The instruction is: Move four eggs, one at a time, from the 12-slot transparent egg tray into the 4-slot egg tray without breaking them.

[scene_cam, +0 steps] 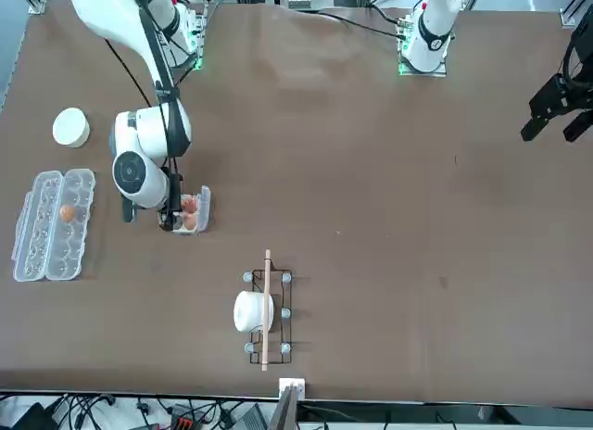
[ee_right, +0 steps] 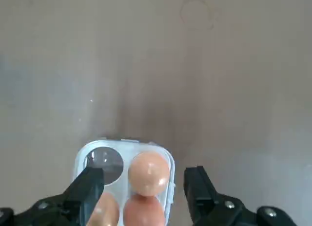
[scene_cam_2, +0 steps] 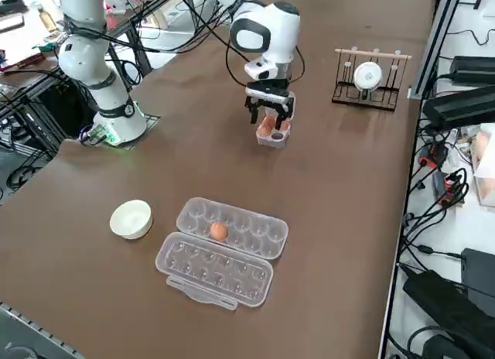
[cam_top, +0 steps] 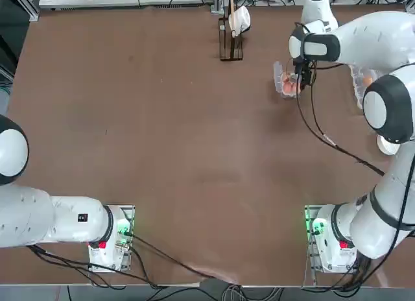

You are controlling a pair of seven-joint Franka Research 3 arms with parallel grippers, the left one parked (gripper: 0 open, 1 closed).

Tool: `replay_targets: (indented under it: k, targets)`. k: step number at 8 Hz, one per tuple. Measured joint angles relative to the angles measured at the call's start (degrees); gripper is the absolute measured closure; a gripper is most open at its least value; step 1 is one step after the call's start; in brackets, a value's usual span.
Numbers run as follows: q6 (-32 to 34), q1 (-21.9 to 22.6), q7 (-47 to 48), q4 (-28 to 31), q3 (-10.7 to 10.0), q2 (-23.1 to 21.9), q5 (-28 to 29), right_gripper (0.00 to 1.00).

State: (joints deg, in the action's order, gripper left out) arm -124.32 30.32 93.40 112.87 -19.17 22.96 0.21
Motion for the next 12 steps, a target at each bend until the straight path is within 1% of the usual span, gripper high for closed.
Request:
replay_targets:
  k: [2, 3, 5, 8, 10, 12]
  targets:
    - [3.7, -1.1, -8.5, -0.9, -3.8, -5.0, -0.2, 0.0]
    - [4.6, -3.0, -13.2, -0.8, -5.0, -7.2, -0.2, 0.0]
    - [4.0, -8.6, -21.7, -0.6, -5.4, -8.1, -0.2, 0.0]
    - [-0.9, -18.0, -33.1, 0.4, -5.6, -7.2, -0.3, 0.0]
    - [-5.2, -24.0, -38.0, 0.9, -5.6, -5.1, -0.3, 0.01]
    - [-11.1, -27.0, -39.7, 1.2, -5.6, -1.2, -0.3, 0.01]
